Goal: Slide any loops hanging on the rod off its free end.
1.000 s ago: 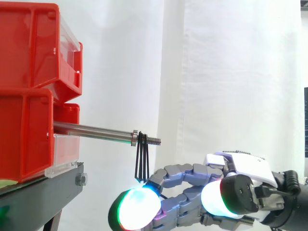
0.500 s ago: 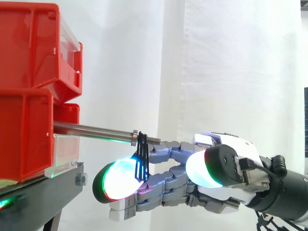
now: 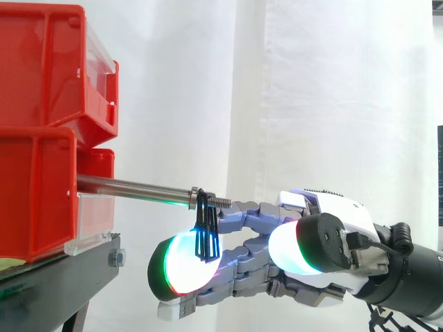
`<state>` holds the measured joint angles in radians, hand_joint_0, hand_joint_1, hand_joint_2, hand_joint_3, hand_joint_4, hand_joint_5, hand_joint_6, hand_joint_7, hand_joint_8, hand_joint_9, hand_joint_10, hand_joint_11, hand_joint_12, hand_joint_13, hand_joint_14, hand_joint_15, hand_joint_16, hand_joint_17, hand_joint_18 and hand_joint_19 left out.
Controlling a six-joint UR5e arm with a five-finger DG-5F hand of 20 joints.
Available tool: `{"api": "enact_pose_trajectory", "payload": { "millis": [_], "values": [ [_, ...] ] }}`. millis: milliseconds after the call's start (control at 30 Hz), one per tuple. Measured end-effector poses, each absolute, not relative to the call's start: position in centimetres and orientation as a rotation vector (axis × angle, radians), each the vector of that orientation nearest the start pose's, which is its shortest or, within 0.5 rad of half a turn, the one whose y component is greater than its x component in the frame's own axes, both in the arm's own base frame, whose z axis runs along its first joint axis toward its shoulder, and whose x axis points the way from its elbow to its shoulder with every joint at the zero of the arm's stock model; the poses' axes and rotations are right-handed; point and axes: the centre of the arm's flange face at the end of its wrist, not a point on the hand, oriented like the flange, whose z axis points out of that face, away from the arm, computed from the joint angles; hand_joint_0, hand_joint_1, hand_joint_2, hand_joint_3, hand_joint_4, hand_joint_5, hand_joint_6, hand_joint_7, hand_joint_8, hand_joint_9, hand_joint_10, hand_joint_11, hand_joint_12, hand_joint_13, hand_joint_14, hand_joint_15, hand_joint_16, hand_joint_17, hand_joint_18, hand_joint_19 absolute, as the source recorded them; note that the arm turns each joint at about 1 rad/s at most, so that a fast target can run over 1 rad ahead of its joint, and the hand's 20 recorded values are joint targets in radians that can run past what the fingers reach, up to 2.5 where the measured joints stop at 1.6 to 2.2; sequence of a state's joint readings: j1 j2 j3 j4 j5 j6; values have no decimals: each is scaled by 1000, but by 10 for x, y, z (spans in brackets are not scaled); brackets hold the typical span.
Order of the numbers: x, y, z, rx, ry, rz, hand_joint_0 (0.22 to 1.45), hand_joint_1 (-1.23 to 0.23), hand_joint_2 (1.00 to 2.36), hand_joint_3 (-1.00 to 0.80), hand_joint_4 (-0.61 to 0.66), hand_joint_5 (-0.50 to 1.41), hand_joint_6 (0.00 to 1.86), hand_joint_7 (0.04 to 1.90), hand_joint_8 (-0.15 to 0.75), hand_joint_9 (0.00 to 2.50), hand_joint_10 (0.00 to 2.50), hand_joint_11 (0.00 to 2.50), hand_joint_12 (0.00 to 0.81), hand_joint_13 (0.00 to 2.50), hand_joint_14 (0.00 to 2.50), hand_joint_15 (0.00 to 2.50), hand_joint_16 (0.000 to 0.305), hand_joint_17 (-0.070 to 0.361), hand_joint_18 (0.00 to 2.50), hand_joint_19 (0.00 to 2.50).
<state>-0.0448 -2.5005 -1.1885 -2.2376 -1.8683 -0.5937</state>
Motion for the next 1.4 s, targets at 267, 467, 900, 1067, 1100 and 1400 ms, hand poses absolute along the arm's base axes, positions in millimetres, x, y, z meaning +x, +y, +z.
{"api": "enact_pose_trajectory", "payload": {
  "millis": [267,467,900,1067,1100,1400],
  "values": [
    [795,-137,153,373,1230,990,557,-621,1003,-455,314,-145,503,953,280,615,0,0,275,567,1,42,26,58,356,79],
    [801,-138,144,353,1206,993,557,-618,1004,-454,315,-146,502,945,282,616,0,0,274,568,1,44,26,59,356,82],
    [807,-142,139,330,1181,1017,556,-611,1004,-452,319,-145,503,942,283,620,0,0,276,572,1,52,27,60,363,86],
    [807,-144,134,321,1176,1020,557,-610,1003,-454,324,-145,503,947,284,624,0,0,276,575,2,48,27,60,364,80],
    [808,-145,132,318,1174,1022,557,-610,1003,-452,319,-145,503,945,285,624,0,0,277,576,1,46,27,60,365,80],
    [813,-147,131,318,1153,1056,560,-605,1003,-451,321,-145,503,946,283,623,0,0,278,581,2,57,27,60,367,88]
  ]
}}
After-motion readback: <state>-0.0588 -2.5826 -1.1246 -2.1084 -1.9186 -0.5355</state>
